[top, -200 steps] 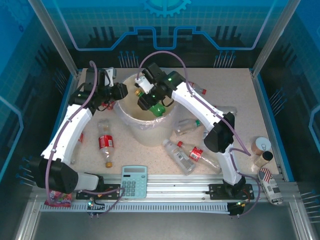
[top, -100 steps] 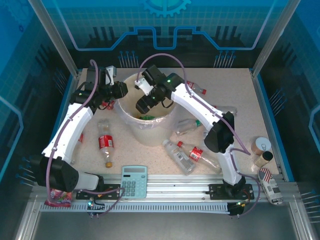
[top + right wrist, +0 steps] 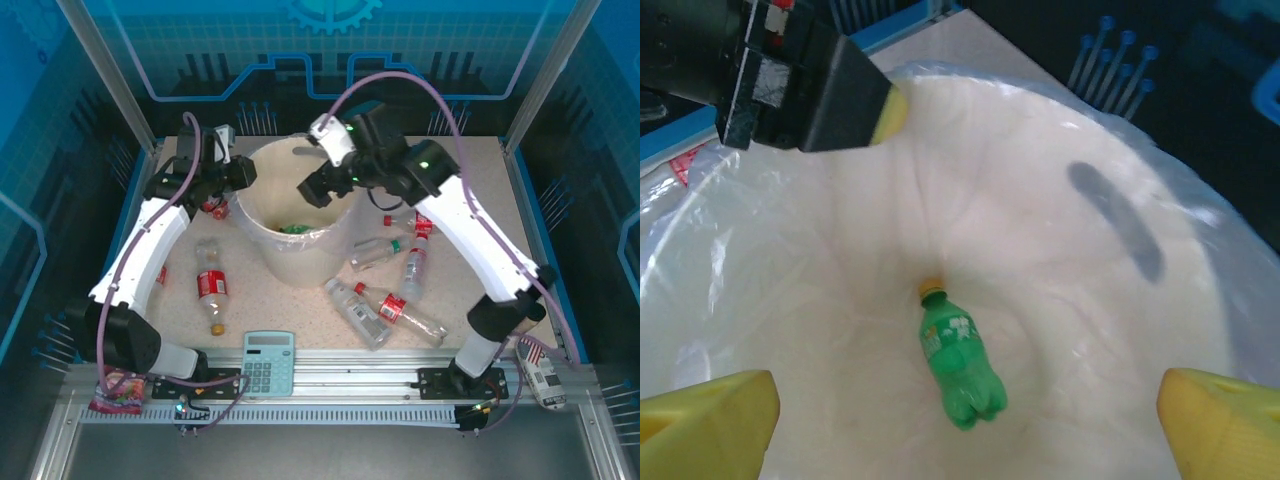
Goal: Put the plastic bottles in the bin
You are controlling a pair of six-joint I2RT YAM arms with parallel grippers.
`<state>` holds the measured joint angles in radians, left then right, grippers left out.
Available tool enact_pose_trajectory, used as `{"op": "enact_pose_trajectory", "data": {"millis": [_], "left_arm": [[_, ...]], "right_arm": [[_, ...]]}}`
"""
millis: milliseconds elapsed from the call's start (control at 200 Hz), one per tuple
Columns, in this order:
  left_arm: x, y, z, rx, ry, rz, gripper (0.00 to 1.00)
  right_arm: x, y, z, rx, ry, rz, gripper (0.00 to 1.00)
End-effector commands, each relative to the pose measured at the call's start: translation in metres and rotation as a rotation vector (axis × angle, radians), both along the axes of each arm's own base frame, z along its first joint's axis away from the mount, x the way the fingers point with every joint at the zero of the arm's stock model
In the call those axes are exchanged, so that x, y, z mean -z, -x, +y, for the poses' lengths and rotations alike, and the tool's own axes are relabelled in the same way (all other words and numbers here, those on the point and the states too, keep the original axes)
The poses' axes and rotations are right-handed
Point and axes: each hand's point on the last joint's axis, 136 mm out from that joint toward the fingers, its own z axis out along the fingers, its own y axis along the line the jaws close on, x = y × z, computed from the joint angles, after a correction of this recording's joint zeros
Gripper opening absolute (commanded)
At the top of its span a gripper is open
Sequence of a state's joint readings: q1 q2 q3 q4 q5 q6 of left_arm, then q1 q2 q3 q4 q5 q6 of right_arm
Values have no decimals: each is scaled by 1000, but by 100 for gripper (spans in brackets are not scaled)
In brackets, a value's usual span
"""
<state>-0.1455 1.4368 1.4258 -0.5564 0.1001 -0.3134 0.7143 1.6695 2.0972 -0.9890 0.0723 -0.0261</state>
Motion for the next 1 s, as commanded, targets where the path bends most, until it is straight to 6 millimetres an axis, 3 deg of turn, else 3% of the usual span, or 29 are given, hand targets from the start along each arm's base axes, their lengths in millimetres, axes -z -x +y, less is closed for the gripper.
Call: {"op": "enact_pose_trajectory", "data": {"millis": [0,85,205,360,535,620,780,996], "left_arm": [[-2,-13,8,-51,-31,-13,23],[-1,-15,11,-62,-46,-16,22],[-2,-16,11,-64,-50,-19,22],[-2,-16,10,-63,-40,-16,22],[1,-14,9,-58,-29,-27,22],[4,-13,8,-54,-23,-30,22],[5,-12,7,-44,-13,-27,24],[7,-12,10,-41,-9,-30,24]], "right_arm": [[3,-5,-58,189,-16,30,96],[26,-1,-108,340,-44,117,93],[79,14,-174,534,-36,260,92],[154,41,-218,681,16,424,91],[220,53,-225,756,-3,573,88],[246,55,-227,797,-18,640,82],[282,50,-223,815,-24,699,74],[317,38,-225,847,13,733,78]]}}
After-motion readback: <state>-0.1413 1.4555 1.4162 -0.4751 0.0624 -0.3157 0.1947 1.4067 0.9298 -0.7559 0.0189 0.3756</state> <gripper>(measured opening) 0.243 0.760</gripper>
